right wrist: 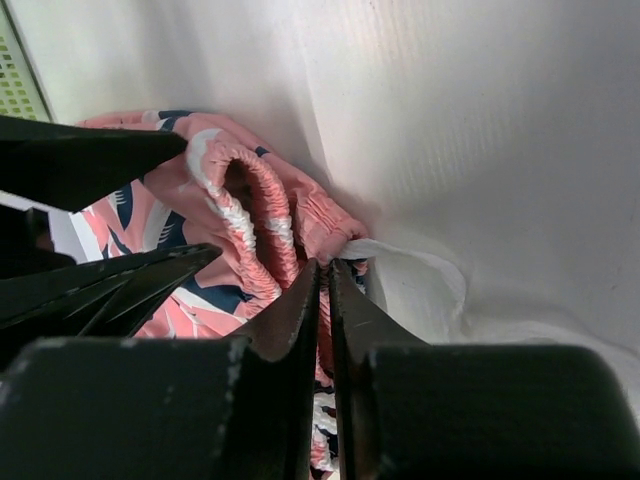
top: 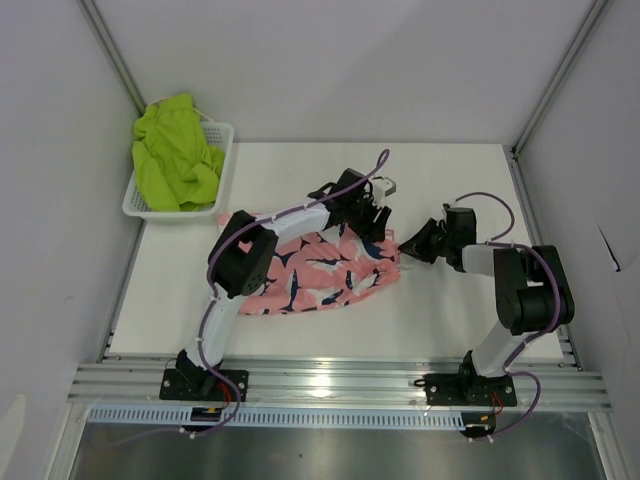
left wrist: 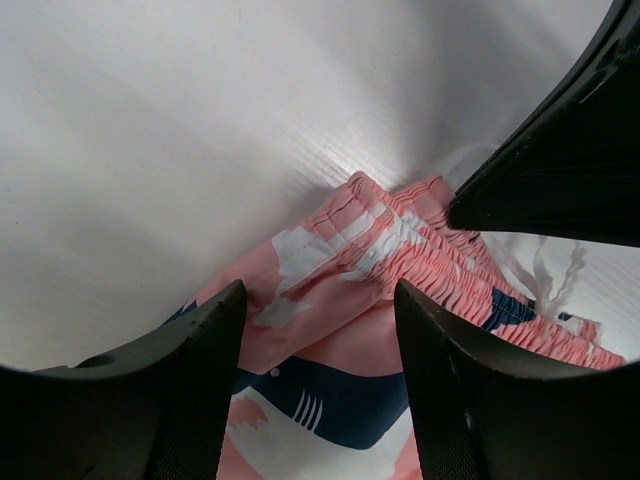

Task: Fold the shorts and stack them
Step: Fold the shorts

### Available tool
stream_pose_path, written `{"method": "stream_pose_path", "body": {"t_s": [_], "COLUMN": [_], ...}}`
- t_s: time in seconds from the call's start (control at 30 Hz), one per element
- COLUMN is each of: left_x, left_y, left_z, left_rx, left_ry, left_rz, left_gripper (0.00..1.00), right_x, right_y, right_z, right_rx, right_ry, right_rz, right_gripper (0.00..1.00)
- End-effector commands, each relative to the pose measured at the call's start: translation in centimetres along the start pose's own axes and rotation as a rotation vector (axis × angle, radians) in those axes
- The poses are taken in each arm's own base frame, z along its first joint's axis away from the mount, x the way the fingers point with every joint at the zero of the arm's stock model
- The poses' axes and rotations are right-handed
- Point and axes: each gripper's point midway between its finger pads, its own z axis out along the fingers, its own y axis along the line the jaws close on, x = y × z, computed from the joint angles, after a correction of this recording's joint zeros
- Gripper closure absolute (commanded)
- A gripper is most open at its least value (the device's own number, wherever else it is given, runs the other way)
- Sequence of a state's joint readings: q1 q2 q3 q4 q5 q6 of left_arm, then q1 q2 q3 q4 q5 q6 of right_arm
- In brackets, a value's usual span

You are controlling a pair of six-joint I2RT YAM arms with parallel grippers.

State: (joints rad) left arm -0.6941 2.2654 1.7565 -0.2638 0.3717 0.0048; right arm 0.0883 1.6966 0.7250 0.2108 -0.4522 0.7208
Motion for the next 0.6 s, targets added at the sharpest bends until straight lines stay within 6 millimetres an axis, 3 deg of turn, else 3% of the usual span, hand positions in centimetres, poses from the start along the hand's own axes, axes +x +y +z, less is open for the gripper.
{"method": "stream_pose_path", "body": {"t_s": [0.0,0.17,0.4,0.57], "left_x": [-3.4,-3.3,-3.0,-2.4], "left_y": [0.4,0.7,-0.5,-1.5], "left_z": [-0.2,0.5,0.8,0.9], "left_rx": [0.037,0.05,0.137,0.196], "left_ry": [-0.076,-0.046,-0.025,-0.008], "left_rz": [0.086,0.092,0.096,0.103], "left_gripper": [0.36,0.41,0.75,0.8], "right_x": [-0.9,-0.9,-0.7,-0.7], "right_y": [0.9,0.9,1.0,1.1], "right_z": [0.4,0.6,1.1,1.2], "right_rx": [-0.038,-0.045,-0.046,-0.042], "right_ry": [-0.032,-0.032,-0.025,-0.026], "right_rz": [-0.05,-0.055,-0.063,-0.072], "right_gripper": [0.91,0.95,0.97,0.98]}}
